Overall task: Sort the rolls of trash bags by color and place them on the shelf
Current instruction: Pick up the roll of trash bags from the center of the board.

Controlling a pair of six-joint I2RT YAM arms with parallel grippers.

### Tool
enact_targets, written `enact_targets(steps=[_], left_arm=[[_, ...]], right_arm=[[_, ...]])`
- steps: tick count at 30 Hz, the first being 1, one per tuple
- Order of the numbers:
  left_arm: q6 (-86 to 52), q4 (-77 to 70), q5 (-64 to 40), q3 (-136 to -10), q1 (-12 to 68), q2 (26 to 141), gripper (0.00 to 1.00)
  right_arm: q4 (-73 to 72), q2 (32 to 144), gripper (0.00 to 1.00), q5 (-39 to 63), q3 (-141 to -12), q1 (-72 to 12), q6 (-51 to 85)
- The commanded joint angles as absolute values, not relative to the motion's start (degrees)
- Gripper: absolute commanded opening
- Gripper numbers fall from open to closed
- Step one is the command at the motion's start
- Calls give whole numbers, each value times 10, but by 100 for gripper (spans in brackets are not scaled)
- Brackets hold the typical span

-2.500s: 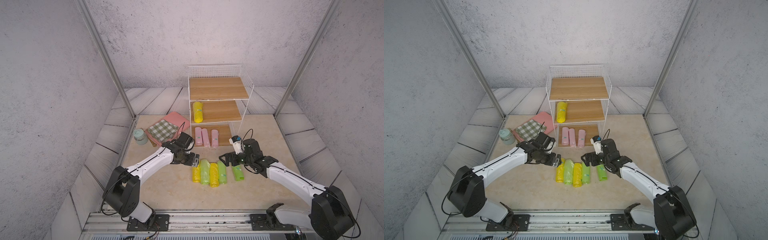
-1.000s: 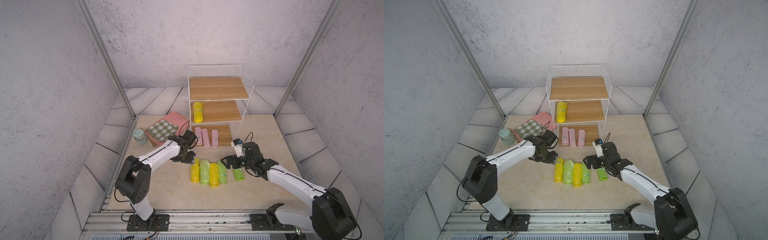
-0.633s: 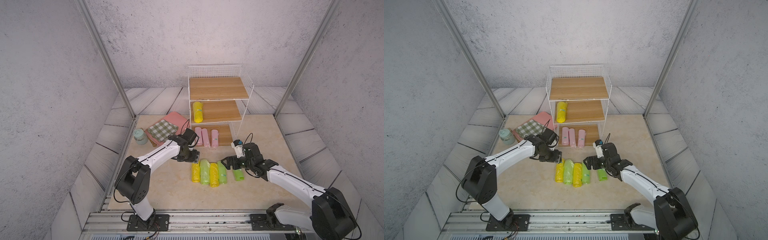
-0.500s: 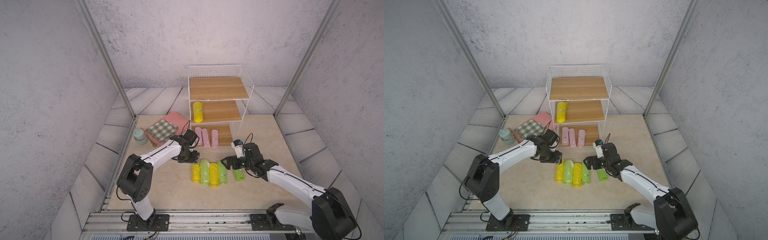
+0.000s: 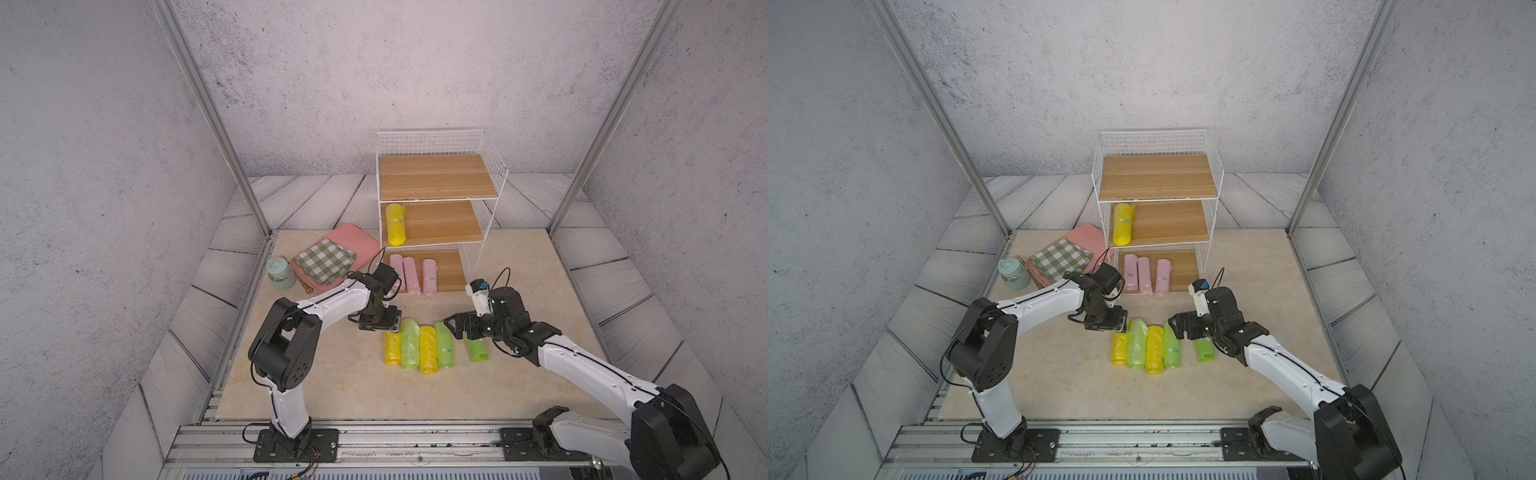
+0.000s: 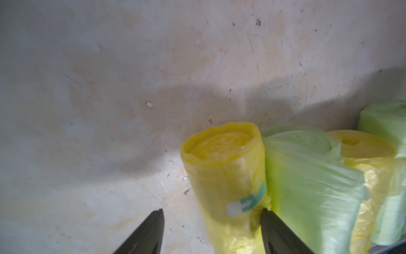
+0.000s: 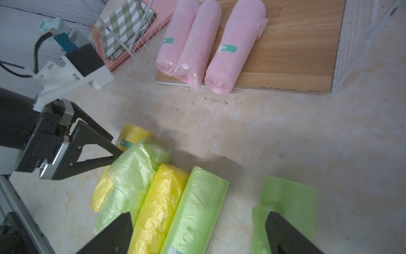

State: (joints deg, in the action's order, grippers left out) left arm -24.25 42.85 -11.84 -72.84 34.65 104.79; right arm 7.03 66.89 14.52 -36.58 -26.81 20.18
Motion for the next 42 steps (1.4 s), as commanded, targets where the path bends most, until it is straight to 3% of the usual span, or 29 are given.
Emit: enact_targets(steps=[1, 12, 17, 27, 36, 42], left_arm=[[-236, 444, -111, -742, 352, 1071, 74], [-231, 464, -93, -757, 356, 1099, 73], [-229, 468, -74, -751, 356, 1098, 67], [-225, 460, -75, -743, 353, 1082, 41], [-217, 439, -99, -729, 336, 1037, 0], [-194, 421, -126, -727, 327, 996, 0]], right_arm=[[74, 655, 99, 134, -357, -266, 207], [69, 652, 99, 134, -352, -265, 210], [67, 657, 99, 137, -354, -265, 210], [65, 659, 99, 149, -353, -263, 208], [60, 667, 99, 175, -361, -263, 210], [51, 678, 99, 200, -372, -263, 213]])
